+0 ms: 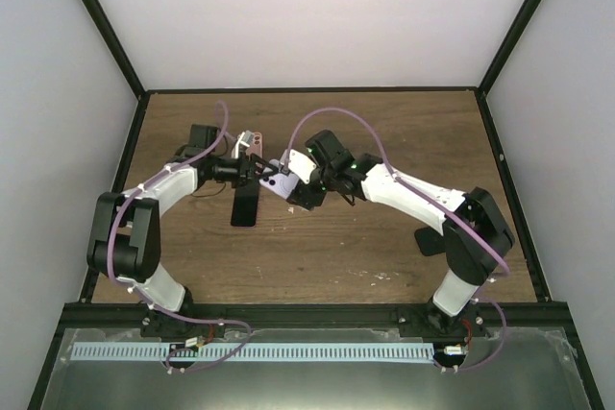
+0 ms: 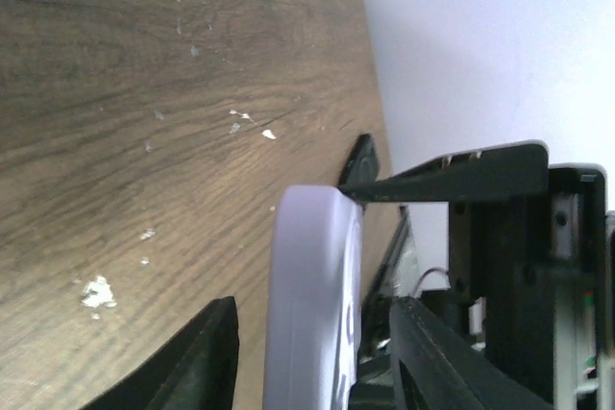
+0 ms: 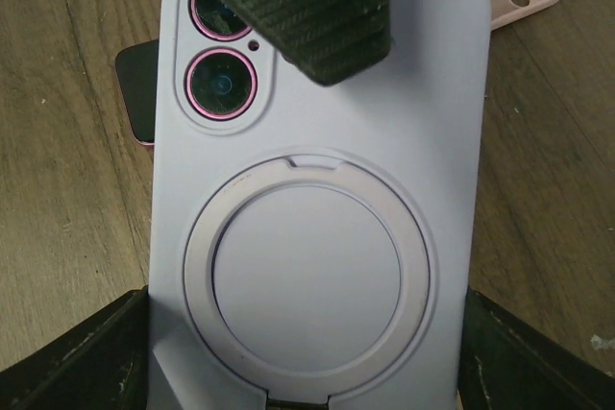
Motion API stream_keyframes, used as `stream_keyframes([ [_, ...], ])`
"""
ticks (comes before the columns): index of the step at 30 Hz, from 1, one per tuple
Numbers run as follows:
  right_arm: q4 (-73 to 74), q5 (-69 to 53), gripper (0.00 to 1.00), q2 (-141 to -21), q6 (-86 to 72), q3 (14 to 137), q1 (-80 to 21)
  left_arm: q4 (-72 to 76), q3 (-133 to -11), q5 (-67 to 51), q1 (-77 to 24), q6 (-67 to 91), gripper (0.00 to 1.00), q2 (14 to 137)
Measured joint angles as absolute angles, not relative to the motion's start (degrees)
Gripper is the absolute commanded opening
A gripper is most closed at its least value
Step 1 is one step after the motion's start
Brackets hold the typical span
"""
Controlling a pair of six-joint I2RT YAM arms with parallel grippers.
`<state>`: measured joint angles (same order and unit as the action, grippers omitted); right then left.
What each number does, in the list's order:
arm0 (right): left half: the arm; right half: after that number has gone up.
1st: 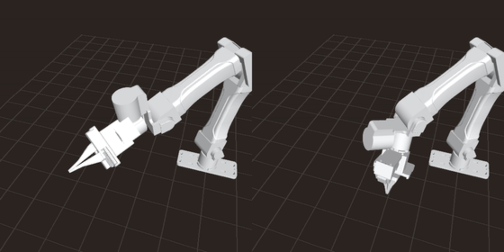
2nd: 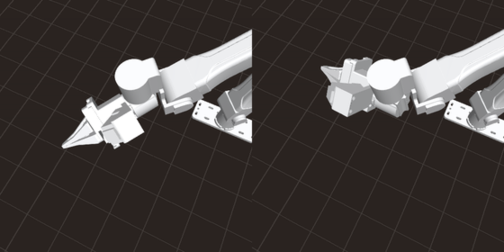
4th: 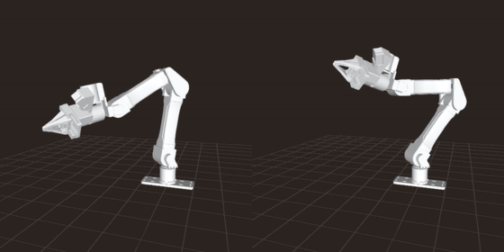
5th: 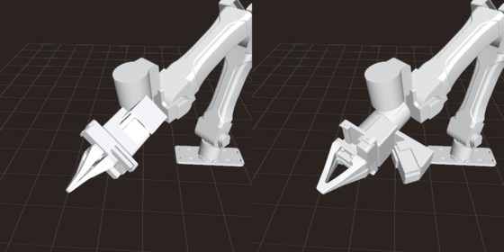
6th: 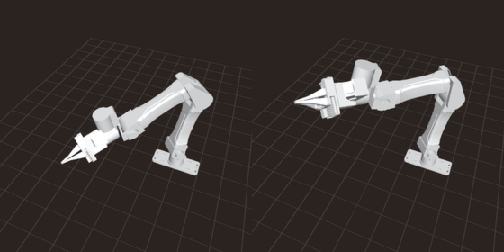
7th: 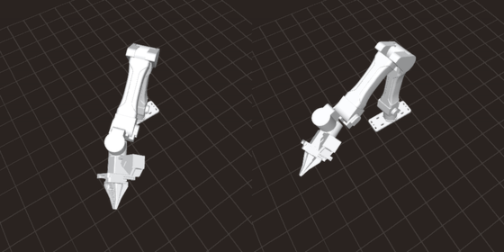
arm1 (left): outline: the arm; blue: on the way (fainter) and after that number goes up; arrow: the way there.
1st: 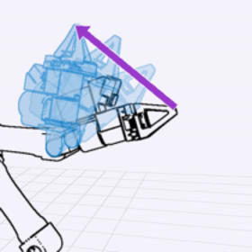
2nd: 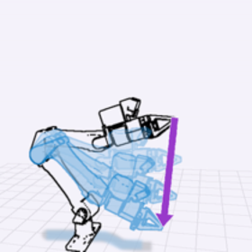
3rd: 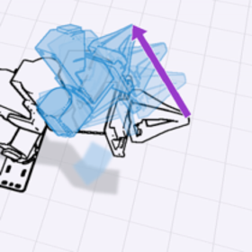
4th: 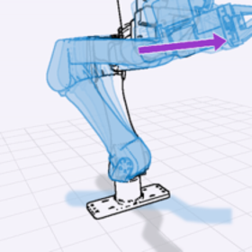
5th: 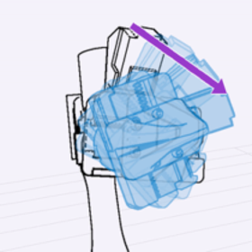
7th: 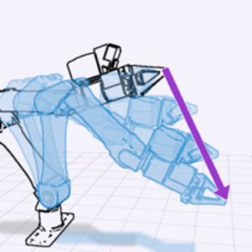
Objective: Take the phone out of the phone case
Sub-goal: Adjust the phone.
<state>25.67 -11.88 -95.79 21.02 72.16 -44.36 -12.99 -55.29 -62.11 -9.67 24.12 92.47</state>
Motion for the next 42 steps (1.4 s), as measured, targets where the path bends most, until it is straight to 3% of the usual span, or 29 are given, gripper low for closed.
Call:
stream_keyframes([
  [5,24.77,-10.2,0.65,-95.7,22.09,72.16,-44.8,-11.81,-55.07,-64.14,-9.69,26.55,0.16,92.84],
  [11,24.32,-8.84,0.91,-95.33,23.33,72.16,-44.75,-8.75,-54.83,-66.02,-9.65,29.06,0.02,92.82],
  [14,22.83,-7.38,0.99,-94.43,24.1,72.31,-44.84,-8.19,-54.22,-65.65,-9.17,31.44,0.0,92.82],
  [28,16.73,9.56,0.87,-94.7,29.63,73.52,-53.58,3.79,-50.11,-65.6,-0.51,50.13,0.0,93.25],
  [42,1.23,26.48,0.74,-100.62,41.54,73.21,-60.16,1.54,-50.74,-64.1,-0.51,59.33,0.0,92.97],
])
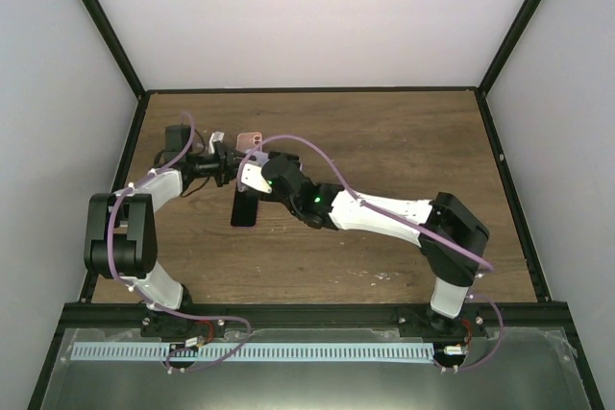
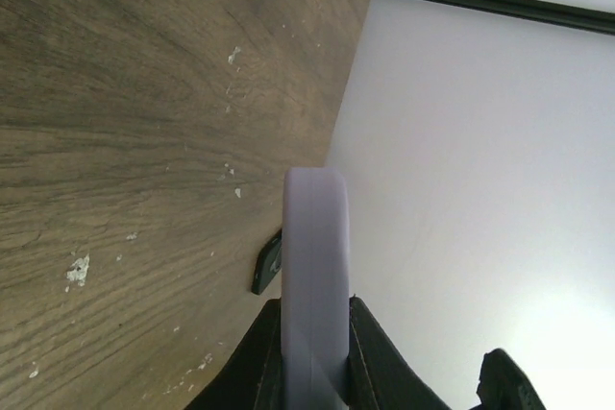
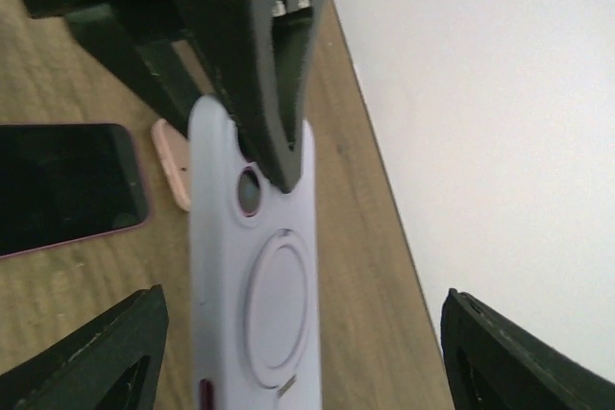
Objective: Take the phone out of the phone case
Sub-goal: Adjust the phone.
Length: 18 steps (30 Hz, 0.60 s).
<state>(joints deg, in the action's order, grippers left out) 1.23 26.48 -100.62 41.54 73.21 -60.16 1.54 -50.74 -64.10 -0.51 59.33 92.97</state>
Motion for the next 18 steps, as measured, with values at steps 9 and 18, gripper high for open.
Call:
stream_keyframes([
  [9,-7.53,30.68,0.71,-104.44,48.73,72.55,-60.2,1.15,-50.98,-62.19,-0.25,62.02,0.0,92.88],
  [18,-8.23,30.65,0.64,-106.21,50.52,71.13,-60.2,1.23,-50.98,-63.13,-0.36,63.29,0.0,92.84],
])
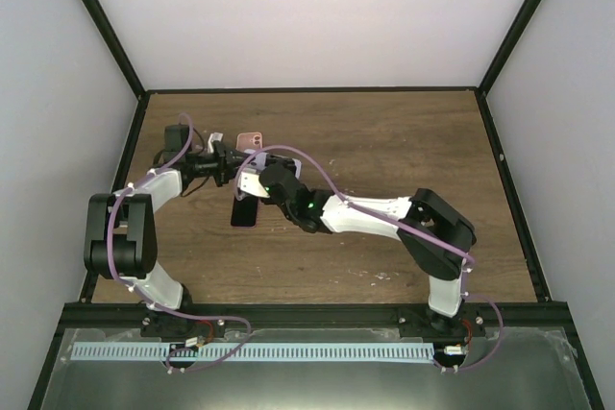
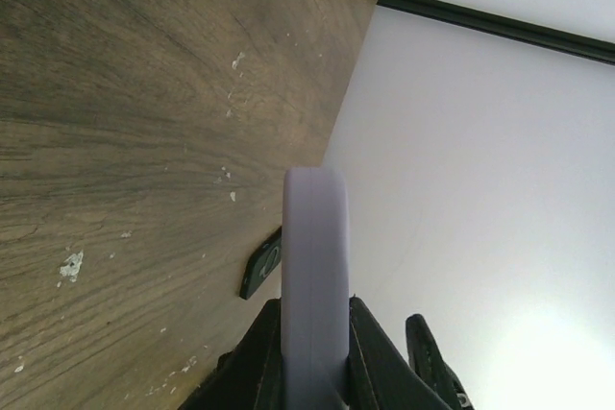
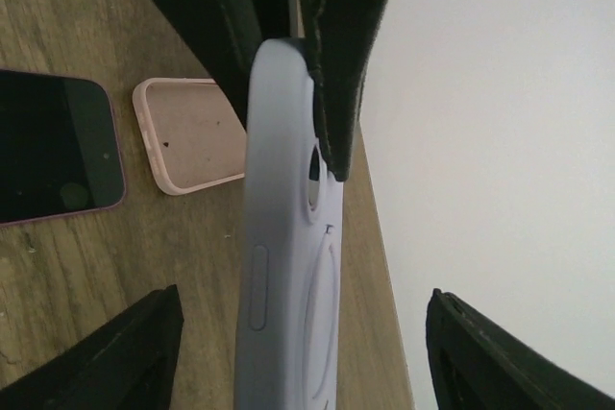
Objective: Take the phone out of the phone case
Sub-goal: Adjust the phone.
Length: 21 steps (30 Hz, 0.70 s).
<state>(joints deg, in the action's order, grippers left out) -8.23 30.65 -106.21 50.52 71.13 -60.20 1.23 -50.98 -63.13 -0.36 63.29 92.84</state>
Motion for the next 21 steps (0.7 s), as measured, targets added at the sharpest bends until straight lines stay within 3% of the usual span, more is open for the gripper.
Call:
stream_keyframes([
  [14,-24.27,35.05,0.14,-110.21,62.17,67.7,-60.07,4.56,-49.98,-64.34,-0.36,66.96,0.0,92.66],
  [16,-24.69,35.2,0.06,-110.21,62.59,67.64,-59.99,5.3,-49.76,-64.51,-0.34,67.7,0.07,92.38],
  [21,-25.45,35.44,0.01,-110.17,62.41,67.59,-59.92,6.52,-49.45,-64.71,-0.25,69.14,0.48,91.81],
])
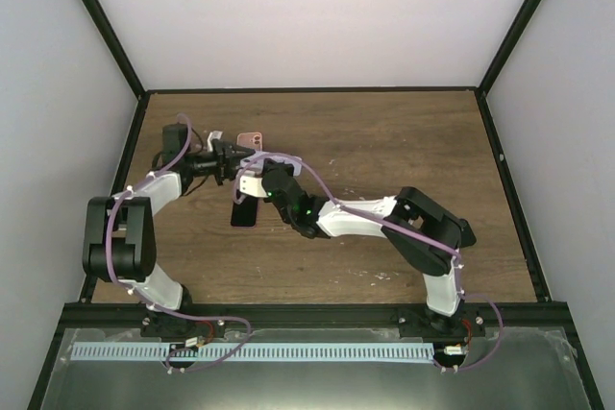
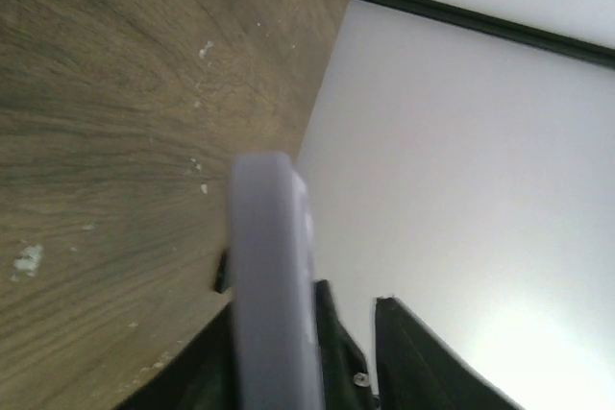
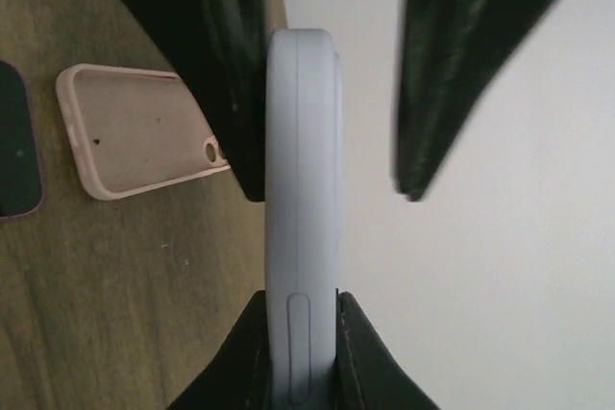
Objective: Take the phone out of the phone case
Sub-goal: Adjust the phone.
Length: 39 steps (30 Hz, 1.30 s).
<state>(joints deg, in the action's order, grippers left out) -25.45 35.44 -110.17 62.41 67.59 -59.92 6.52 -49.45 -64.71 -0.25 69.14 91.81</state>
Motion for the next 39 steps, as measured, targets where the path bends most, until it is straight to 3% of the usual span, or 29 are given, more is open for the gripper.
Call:
stream_keyframes([
  [3,-22.46,34.59,0.01,-110.08,59.92,67.83,-59.35,8.14,-49.32,-65.65,-0.3,68.82,0.78,91.39],
  [6,-18.15,33.41,0.01,-109.51,56.6,68.4,-58.41,8.88,-49.17,-65.95,0.01,67.66,0.99,90.43],
  [15,1.26,22.57,0.01,-104.2,39.44,77.6,-53.01,10.92,-48.69,-64.97,7.44,64.05,1.0,84.82],
  [23,13.82,-1.32,0.01,-95.68,19.51,84.75,-40.38,8.86,-48.64,-62.19,9.61,49.93,1.0,76.53],
  [32,14.59,-30.48,0.01,-91.5,0.97,85.03,-27.22,8.32,-48.64,-63.13,3.44,37.89,0.99,71.61],
  [39,1.87,-48.86,0.01,-91.29,-17.02,80.9,-22.0,14.74,-48.77,-63.24,-6.0,37.5,0.89,70.57],
])
